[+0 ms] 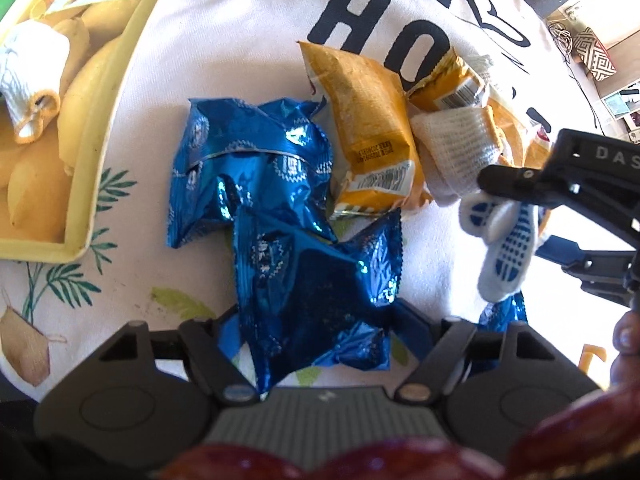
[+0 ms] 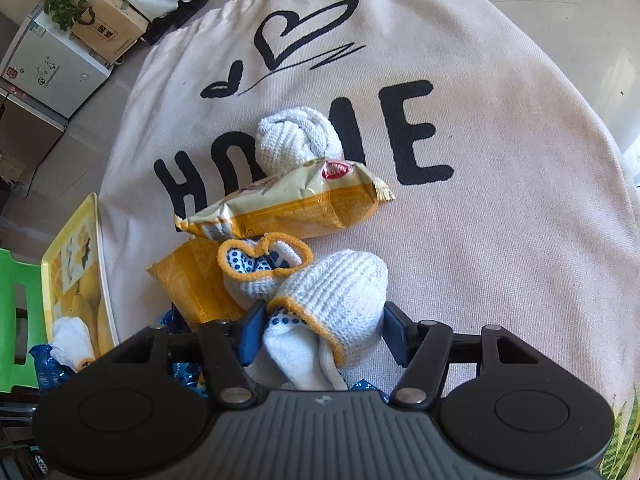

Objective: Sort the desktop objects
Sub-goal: 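Close the right tool on the orange-cuffed glove and lift it, then carry the glove with the right tool to the tray while the left tool carries the blue packet there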

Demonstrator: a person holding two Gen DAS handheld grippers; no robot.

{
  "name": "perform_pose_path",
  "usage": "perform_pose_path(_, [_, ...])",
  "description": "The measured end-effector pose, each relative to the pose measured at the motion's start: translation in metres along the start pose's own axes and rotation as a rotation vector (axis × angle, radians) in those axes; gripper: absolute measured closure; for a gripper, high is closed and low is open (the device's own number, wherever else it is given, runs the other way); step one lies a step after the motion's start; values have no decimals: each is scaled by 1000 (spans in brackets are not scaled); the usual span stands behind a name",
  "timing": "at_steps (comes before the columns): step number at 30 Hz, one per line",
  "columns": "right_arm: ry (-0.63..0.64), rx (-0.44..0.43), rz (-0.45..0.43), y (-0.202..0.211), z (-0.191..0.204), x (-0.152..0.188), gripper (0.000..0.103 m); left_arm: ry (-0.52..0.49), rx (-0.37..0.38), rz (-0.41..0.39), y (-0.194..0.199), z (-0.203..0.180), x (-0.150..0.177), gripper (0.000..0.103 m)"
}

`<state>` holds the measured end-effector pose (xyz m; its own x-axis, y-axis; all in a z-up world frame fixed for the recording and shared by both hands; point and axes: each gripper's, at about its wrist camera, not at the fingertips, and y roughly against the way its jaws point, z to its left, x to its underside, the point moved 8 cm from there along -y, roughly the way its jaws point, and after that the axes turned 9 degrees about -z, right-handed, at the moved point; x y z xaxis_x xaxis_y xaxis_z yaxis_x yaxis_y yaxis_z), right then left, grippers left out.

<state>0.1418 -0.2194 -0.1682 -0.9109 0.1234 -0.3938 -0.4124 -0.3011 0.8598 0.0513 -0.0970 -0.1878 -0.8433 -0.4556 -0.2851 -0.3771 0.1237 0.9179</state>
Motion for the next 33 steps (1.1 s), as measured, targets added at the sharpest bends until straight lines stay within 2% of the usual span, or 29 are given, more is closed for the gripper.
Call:
perform_pose_path(11, [16,-72,-47,20,18,-11,42,-28,27,-40,21,-1,-5,29])
perform_pose_path(17, [10,-80,-52,21,19,-12,42,-17,62,-54,28,-5,-9,31])
perform_pose_path(33, [33,-83,-72,25,22,-15,42,5,80,-88,43,0,-17,31])
